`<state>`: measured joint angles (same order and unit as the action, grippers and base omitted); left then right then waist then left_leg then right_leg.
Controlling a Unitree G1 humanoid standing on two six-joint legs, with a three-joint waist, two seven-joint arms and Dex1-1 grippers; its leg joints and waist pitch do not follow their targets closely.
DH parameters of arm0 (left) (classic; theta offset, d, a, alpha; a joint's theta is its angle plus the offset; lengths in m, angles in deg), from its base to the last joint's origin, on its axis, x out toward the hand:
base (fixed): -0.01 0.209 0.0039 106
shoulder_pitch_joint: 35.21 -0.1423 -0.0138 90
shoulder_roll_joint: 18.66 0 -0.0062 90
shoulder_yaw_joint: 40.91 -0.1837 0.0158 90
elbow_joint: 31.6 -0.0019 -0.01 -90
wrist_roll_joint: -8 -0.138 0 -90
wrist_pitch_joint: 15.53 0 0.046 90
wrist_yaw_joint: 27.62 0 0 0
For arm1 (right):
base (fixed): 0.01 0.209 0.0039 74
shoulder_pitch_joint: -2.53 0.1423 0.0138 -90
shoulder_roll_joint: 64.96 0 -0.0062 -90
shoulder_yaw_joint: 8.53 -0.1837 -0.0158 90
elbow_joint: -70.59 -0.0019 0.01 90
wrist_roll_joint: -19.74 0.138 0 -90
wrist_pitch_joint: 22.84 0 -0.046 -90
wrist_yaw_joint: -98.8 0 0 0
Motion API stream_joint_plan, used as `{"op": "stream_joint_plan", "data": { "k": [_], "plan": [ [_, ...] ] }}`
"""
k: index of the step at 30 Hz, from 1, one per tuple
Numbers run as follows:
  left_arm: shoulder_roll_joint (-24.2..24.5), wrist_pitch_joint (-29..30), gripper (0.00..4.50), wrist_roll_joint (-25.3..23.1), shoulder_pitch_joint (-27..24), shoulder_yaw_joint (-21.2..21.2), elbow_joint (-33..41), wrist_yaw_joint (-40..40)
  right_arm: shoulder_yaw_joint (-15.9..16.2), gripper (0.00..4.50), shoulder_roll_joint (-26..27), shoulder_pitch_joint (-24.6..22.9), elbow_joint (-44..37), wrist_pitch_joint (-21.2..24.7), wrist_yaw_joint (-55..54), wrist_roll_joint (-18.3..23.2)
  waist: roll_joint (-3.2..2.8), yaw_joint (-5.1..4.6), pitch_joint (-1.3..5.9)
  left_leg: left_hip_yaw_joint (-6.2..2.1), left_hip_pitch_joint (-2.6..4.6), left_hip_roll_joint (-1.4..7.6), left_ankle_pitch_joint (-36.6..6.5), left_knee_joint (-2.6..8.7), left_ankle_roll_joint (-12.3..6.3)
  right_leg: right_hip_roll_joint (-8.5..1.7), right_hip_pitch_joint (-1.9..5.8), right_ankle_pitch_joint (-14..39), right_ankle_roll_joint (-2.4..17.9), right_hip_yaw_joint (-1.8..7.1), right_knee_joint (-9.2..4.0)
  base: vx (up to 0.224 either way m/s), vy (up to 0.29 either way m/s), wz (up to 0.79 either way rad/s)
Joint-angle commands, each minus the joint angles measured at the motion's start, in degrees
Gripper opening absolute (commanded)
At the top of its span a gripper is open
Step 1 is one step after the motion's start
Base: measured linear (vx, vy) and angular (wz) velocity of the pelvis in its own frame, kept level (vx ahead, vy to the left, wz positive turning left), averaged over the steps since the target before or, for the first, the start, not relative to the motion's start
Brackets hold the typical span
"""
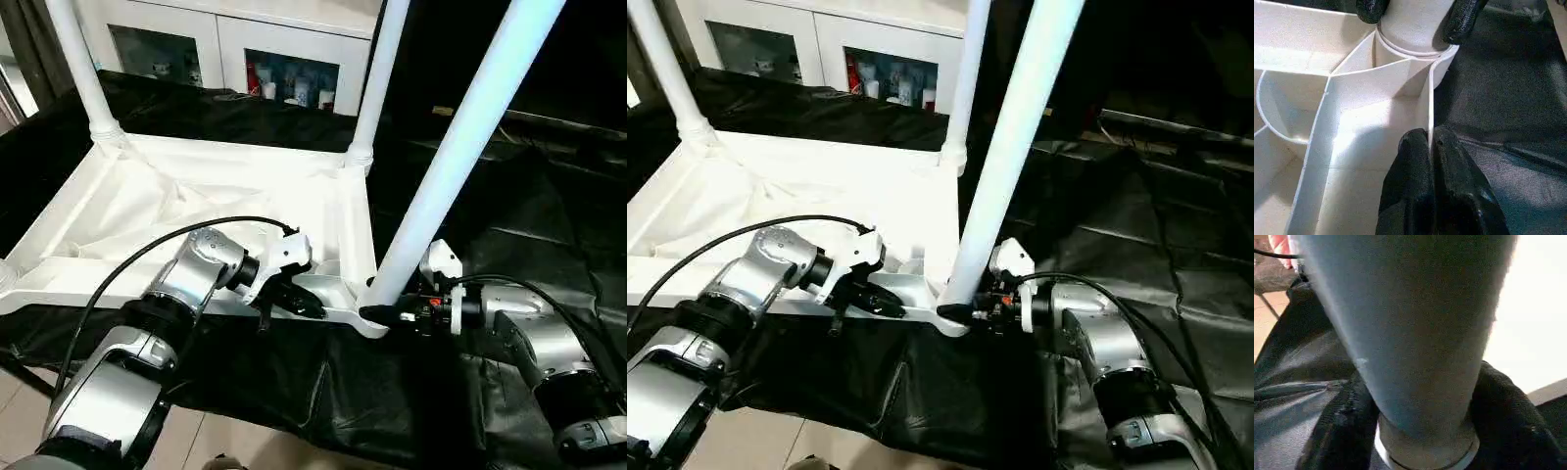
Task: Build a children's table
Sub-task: Rotate leg to tighten
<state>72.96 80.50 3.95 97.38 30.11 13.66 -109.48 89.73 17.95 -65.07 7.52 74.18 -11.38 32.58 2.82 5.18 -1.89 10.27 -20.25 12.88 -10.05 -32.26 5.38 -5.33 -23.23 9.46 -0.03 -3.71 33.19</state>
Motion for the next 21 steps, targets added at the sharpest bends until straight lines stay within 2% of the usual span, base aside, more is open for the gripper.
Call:
{"op": "stream_joint_plan", "data": {
  "k": [1,3,5,7,9,10,12,14,15,16,17,18,21],
  "plan": [
    [-0.08,0.83,0.0,0.19,-1.29,-2.0,0.48,-2.68,-0.39,2.33,-1.0,-0.6,-0.28,1.41,0.13,0.19,0.01,0.01,2.84,0.64,0.29,0.56,-13.45,3.63,-2.41,-2.2,2.83,10.59,13.48,1.8,-2.91,0.0,0.0,0.0],
    [-0.42,0.74,0.0,0.09,-1.24,-1.74,0.35,-1.19,-0.35,2.19,-0.8,-0.93,-0.68,1.89,-0.32,0.2,0.08,0.0,2.88,0.64,0.21,0.5,-13.01,3.59,-2.51,-2.22,2.9,10.37,13.38,1.8,-2.88,0.0,0.0,0.0],
    [-2.51,-0.65,0.0,-1.26,0.13,-0.37,-2.53,6.52,-0.94,2.17,1.1,-1.48,-0.37,2.77,-5.12,-0.46,0.1,-0.05,2.82,0.6,0.24,0.49,-13.23,3.62,-2.36,-2.23,2.83,10.83,13.21,1.8,-2.97,0.0,0.0,0.0],
    [-3.16,-1.13,0.0,-1.74,0.62,0.02,-3.52,8.97,-1.21,2.1,1.8,-1.59,-0.13,3.05,-7.0,-0.82,0.14,-0.12,2.63,0.61,0.51,0.34,-15.27,3.72,-1.73,-2.32,2.51,14.21,12.33,1.84,-3.54,0.0,0.0,0.0],
    [-5.8,-0.58,0.0,-3.18,3.12,1.57,-7.74,19.55,-3.07,2.09,5.53,-0.67,4.07,1.88,-19.29,-3.8,0.18,-0.32,2.6,0.44,0.43,0.29,-16.44,3.85,-0.92,-2.44,2.35,18.14,10.82,1.88,-3.85,0.0,0.0,0.0],
    [-6.48,-0.41,0.0,-3.44,3.73,1.94,-8.74,22.04,-3.62,2.07,6.55,-0.38,5.27,1.66,-22.73,-4.53,0.12,-0.57,2.5,0.21,0.72,0.18,-18.43,3.98,0.35,-2.52,2.01,22.69,9.28,1.74,-4.36,0.0,0.0,0.0],
    [-7.9,1.42,0.0,-4.04,4.9,2.62,-10.5,27.75,-5.59,2.02,8.97,0.31,7.73,2.68,-30.38,-4.9,0.31,-0.85,2.46,0.05,0.48,0.07,-18.84,4.1,0.83,-2.45,2.16,24.75,7.88,1.64,-4.57,0.0,0.0,0.0],
    [-9.43,2.37,0.0,-4.03,5.79,3.44,-11.87,32.28,-7.3,1.99,11.25,0.47,9.02,3.31,-36.21,-4.63,0.26,-1.04,2.47,0.02,0.69,-0.05,-19.89,4.02,0.5,-2.36,1.91,25.93,7.28,1.57,-4.91,0.0,0.0,0.0],
    [-10.27,2.65,0.0,-3.95,6.18,3.82,-12.52,34.28,-8.23,1.99,12.52,0.54,9.62,3.69,-39.5,-4.53,0.08,-1.1,2.46,0.01,0.64,-0.06,-19.97,4.05,0.46,-2.38,1.9,25.99,7.22,1.61,-4.96,0.0,0.0,0.0],
    [-12.51,2.53,0.0,-3.81,6.91,4.36,-13.93,38.33,-10.65,1.99,16.06,0.71,10.98,4.54,-47.9,-4.14,-0.08,-1.4,2.46,0.03,0.49,-0.1,-20.23,4.09,0.42,-2.37,1.67,25.65,7.36,1.72,-5.06,0.0,0.0,0.0],
    [-13.51,2.15,0.0,-3.89,7.13,4.27,-14.38,39.39,-11.54,1.99,17.7,0.88,11.49,4.7,-51.29,-3.99,0.03,-1.43,2.53,-0.17,0.63,-0.13,-20.33,4.13,1.11,-2.31,1.78,26.03,7.1,1.51,-5.03,0.0,0.0,0.0],
    [-14.35,1.39,0.0,-4.04,7.43,4.13,-15.12,40.11,-12.12,1.98,19.04,1.05,11.77,4.6,-53.57,-4.12,0.01,-1.69,2.53,-0.25,0.63,-0.19,-20.94,4.16,1.02,-2.28,1.7,26.72,6.79,1.45,-5.19,0.0,0.0,0.0],
    [-15.15,-1.04,0.0,-4.68,7.68,3.29,-15.99,39.59,-11.38,1.98,20.84,1.22,11.29,2.64,-54.88,-5.4,-0.04,-1.86,2.45,-0.26,0.57,-0.2,-21.95,4.27,0.55,-2.11,1.65,26.29,6.34,1.48,-5.4,0.0,0.0,0.0]
  ]
}}
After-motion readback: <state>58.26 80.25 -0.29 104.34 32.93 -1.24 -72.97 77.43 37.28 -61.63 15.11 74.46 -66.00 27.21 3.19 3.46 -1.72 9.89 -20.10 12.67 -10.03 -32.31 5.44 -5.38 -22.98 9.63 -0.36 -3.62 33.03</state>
